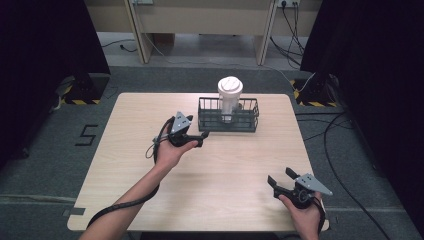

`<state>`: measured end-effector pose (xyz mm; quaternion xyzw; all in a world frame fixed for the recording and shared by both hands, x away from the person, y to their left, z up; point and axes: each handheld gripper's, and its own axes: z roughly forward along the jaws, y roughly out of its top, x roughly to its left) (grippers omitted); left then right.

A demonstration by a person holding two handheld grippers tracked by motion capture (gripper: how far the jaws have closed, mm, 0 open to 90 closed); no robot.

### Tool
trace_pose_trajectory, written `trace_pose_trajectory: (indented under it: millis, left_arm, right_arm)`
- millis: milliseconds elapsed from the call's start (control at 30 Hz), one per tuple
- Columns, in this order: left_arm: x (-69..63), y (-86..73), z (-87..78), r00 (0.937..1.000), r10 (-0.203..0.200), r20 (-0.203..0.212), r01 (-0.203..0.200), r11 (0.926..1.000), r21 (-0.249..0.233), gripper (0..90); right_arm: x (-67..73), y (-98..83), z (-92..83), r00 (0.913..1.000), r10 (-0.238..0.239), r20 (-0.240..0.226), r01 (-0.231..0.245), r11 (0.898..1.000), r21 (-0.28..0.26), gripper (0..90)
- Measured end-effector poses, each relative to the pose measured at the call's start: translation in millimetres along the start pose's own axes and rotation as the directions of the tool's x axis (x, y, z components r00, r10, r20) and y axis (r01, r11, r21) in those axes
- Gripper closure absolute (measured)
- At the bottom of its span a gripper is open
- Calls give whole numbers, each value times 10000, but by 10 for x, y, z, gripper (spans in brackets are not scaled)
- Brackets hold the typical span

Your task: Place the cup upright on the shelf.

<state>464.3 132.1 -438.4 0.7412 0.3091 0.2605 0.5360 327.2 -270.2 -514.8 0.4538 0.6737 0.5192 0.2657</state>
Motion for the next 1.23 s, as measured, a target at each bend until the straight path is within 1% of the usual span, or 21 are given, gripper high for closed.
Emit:
trace_pose_trajectory:
  millis: [100,267,333,500,567,600,767,800,900,1000,1100,1167,1200,1233]
  left_arm:
    - [-10,-75,-116,10000,52,27,-52,10000,25,147]
    - [-51,-243,-324,9999,-77,116,77,10000,38,147]
    - [-71,-320,-412,9993,-289,218,288,9996,48,147]
    - [-120,-490,-626,9996,-215,158,214,9997,95,147]
    - [-144,-566,-709,9998,-148,133,146,9998,160,147]
    - [-155,-605,-748,9998,-176,135,174,9997,188,148]
    - [-212,-787,-937,9990,-453,19,452,9988,170,147]
    - [-223,-815,-960,9989,-473,21,473,9987,185,147]
    - [-267,-926,-1043,9970,-762,153,759,9970,164,147]
    - [-296,-1008,-1126,9955,-941,78,941,9955,71,148]
    - [-301,-1048,-1165,9942,-1079,2,1079,9942,-5,148]
    - [-315,-1064,-1183,9911,-1328,-26,1328,9911,-45,149]
    - [-328,-1066,-1191,9896,-1438,24,1438,9896,-86,149]
    - [-344,-1064,-1199,9890,-1477,40,1478,9889,-126,149]
  right_arm:
    - [2,0,1,10000,-3,14,3,10000,-4,191]
    - [5,-1,1,10000,-35,23,35,10000,-15,191]
    - [6,-1,0,10000,-11,29,11,10000,-18,191]
    - [9,0,4,10000,-88,25,87,10000,18,192]
    - [13,-1,1,10000,-43,42,43,10000,4,191]
    - [12,-1,0,10000,-39,43,39,10000,-2,191]
    - [13,0,2,10000,-37,41,36,10000,19,192]
    - [14,-1,1,10000,-37,48,37,10000,8,191]
    - [12,0,-3,10000,-75,63,75,10000,25,190]
    - [11,0,-3,9998,-155,102,155,9999,8,189]
    - [17,-1,-4,9999,-137,93,137,9999,7,185]
    - [18,-1,-4,9998,-162,79,162,9999,14,174]
    - [18,-1,-3,9998,-180,63,180,9998,18,170]
    - [17,0,-2,9998,-178,40,178,9998,31,168]
